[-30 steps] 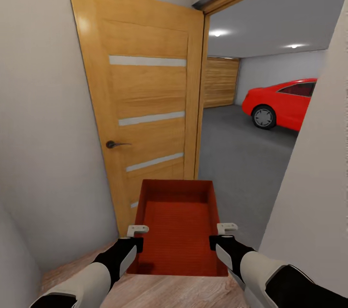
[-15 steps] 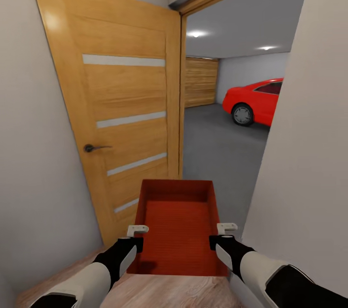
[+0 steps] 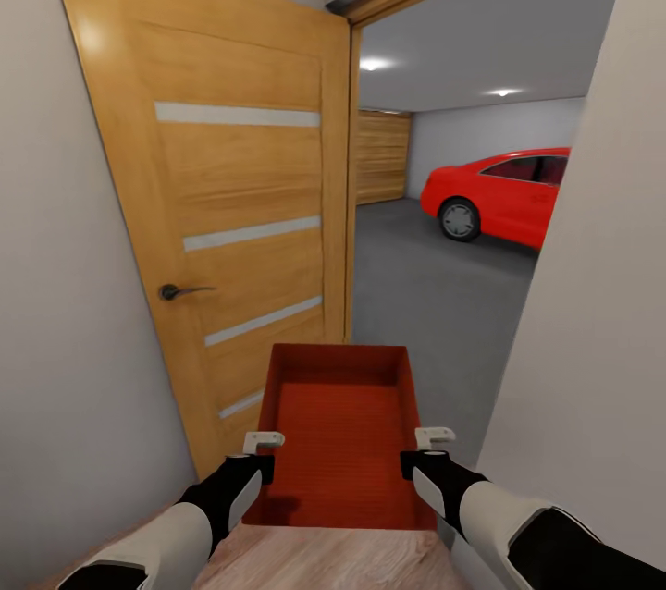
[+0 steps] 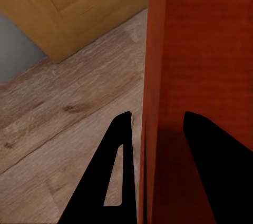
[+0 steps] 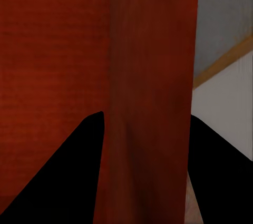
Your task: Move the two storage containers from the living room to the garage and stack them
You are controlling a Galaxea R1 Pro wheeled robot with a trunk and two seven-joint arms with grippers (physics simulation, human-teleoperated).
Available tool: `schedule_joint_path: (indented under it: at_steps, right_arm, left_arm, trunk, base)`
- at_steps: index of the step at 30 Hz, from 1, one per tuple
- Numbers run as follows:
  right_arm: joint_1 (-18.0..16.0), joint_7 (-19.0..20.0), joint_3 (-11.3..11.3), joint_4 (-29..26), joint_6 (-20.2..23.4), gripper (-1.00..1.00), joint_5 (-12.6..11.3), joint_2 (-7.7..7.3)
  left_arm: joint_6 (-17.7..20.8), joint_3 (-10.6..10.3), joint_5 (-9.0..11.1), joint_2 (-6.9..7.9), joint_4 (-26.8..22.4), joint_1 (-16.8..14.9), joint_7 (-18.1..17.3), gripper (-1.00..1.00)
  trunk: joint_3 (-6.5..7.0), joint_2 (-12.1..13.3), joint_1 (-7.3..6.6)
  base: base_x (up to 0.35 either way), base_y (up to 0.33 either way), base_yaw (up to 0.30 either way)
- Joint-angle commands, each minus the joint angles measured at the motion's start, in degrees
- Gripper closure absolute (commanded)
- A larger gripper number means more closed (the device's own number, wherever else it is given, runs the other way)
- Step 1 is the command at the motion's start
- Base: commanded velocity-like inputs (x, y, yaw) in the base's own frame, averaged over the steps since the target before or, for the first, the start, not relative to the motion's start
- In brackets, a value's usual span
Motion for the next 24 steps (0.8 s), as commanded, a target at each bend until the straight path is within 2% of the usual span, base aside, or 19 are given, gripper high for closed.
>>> schedule_joint_path:
  at_steps: [1, 8, 24]
  right_arm:
    - [-0.01, -2.65, 4.96, -0.13, -2.98, 1.00, 0.59, 0.01]
    - [-0.01, -2.65, 4.96, -0.13, -2.97, 1.00, 0.59, 0.08]
    - [0.01, -2.65, 4.96, -0.13, -2.97, 1.00, 0.59, 0.18]
  left_arm:
    - [0.42, 0.80, -0.33, -0.18, 0.11, 0.00, 0.24, 1.00]
    - [0.42, 0.81, -0.33, -0.18, 0.11, 0.00, 0.24, 1.00]
    - [0.41, 0.81, -0.29, -0.18, 0.10, 0.00, 0.25, 1.00]
  trunk:
    - [-0.02, -0.04, 0.04]
    - [-0.02, -0.04, 0.04]
    - [-0.02, -0.04, 0.04]
  base:
    - [0.184, 0.237, 0.000]
    - [0.161, 0.190, -0.115]
    - [0.008, 0.008, -0.244]
